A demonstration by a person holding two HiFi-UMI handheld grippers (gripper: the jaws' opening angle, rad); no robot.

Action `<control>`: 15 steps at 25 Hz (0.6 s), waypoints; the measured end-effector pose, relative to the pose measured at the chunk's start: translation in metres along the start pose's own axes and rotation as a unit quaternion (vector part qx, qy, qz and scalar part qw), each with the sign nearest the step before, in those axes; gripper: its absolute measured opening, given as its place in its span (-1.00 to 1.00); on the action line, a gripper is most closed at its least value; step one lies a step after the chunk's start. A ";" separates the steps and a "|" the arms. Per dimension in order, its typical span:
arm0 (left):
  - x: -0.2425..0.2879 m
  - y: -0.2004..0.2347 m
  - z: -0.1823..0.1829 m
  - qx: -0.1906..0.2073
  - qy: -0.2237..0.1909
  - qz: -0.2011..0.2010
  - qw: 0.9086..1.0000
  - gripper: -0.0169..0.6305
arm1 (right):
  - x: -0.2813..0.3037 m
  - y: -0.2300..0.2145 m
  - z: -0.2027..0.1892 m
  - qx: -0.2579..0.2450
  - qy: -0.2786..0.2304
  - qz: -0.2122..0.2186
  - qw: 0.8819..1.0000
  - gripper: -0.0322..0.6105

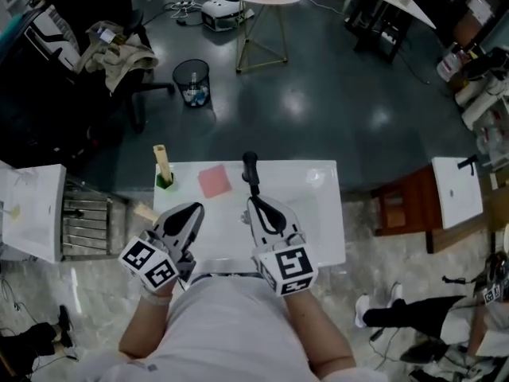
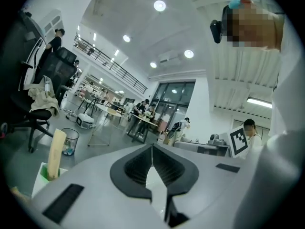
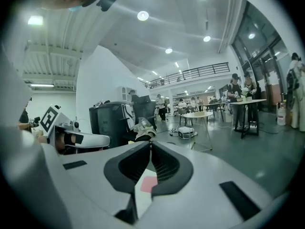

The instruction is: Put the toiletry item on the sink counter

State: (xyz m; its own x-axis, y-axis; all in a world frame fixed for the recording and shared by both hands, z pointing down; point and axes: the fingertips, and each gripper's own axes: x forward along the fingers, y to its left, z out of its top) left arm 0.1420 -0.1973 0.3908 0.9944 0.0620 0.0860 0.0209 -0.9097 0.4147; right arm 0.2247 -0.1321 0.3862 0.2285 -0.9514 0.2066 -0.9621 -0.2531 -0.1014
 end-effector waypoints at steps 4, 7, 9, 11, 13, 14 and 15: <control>0.014 -0.020 0.002 0.000 -0.002 -0.026 1.000 -0.89 | -0.026 -0.024 0.008 0.003 -0.017 -0.028 0.999 -0.81; 0.024 -0.031 0.003 0.004 -0.001 -0.039 0.999 -0.90 | -0.045 -0.037 0.009 0.007 -0.023 -0.045 0.999 -0.81; 0.029 -0.036 0.002 0.005 0.000 -0.045 0.999 -0.90 | -0.054 -0.044 0.008 0.009 -0.026 -0.055 0.998 -0.81; 0.034 -0.041 0.001 0.007 0.003 -0.050 0.999 -0.90 | -0.061 -0.050 0.007 0.011 -0.030 -0.062 0.998 -0.81; 0.038 -0.045 0.000 0.010 0.005 -0.055 0.998 -0.90 | -0.067 -0.055 0.007 0.013 -0.034 -0.068 0.997 -0.81; 0.040 -0.047 0.000 0.011 0.006 -0.056 0.998 -0.90 | -0.069 -0.057 0.007 0.014 -0.036 -0.071 0.997 -0.81; 0.041 -0.049 -0.001 0.011 0.007 -0.058 0.998 -0.89 | -0.071 -0.060 0.007 0.016 -0.038 -0.073 0.996 -0.81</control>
State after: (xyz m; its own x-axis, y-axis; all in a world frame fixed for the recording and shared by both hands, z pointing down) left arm 0.1818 -0.1500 0.3748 0.9837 0.1723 0.0506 0.1379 -0.9053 0.4018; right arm 0.2668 -0.0505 0.3708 0.3779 -0.9141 0.1472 -0.9127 -0.3945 -0.1066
